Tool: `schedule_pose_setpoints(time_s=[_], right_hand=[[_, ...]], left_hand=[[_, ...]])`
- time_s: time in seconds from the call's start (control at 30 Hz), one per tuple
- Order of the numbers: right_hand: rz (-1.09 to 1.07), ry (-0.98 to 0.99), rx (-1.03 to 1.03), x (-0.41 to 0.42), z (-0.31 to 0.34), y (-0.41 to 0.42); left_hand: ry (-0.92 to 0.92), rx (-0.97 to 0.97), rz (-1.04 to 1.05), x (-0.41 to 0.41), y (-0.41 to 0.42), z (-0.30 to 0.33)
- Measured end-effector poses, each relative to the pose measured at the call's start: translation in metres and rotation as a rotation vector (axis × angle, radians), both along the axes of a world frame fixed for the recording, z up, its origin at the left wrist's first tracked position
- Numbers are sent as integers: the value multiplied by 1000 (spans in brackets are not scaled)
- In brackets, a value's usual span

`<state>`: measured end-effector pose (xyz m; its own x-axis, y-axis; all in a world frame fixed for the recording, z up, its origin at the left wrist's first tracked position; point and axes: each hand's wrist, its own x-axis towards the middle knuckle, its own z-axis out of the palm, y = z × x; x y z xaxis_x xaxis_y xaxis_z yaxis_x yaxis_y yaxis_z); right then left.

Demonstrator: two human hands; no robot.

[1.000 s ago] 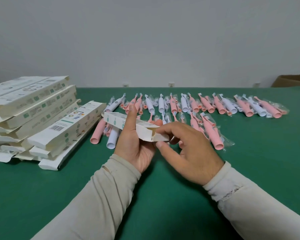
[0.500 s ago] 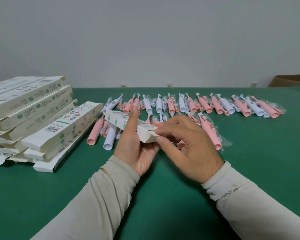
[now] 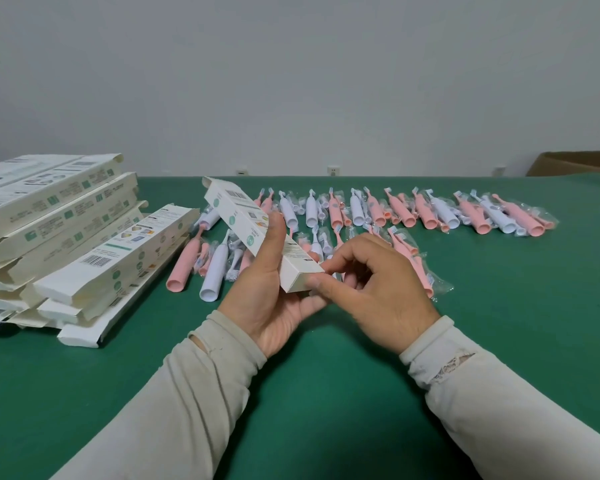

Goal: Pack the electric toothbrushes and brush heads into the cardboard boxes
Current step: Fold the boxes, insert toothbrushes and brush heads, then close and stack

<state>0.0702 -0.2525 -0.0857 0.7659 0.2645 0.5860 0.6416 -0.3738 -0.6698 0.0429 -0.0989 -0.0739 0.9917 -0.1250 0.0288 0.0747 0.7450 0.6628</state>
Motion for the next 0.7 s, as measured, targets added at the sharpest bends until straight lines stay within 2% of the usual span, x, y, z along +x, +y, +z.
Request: schedule_pose_setpoints(time_s=[0.07, 0.2, 0.27, 0.33, 0.4, 0.53, 0.7], right_hand=[[34, 64, 51, 2, -1, 0], [57, 246, 315, 6, 4, -1], [118, 329, 493, 5, 11, -5], [187, 419, 637, 3, 17, -10], [167, 486, 722, 2, 21, -13], [67, 586, 783, 6, 23, -16], [174, 728, 797, 4, 20, -10]], left_hand=[[-19, 194, 176, 0, 0, 1], [-175, 1046, 703, 4, 13, -6], [-266, 1498, 772, 5, 21, -9], [-285, 1825, 763, 3, 23, -10], [-271, 1941, 732, 3, 24, -9], [-275, 1951, 692, -2, 24, -6], [-305, 1937, 698, -5, 15, -3]])
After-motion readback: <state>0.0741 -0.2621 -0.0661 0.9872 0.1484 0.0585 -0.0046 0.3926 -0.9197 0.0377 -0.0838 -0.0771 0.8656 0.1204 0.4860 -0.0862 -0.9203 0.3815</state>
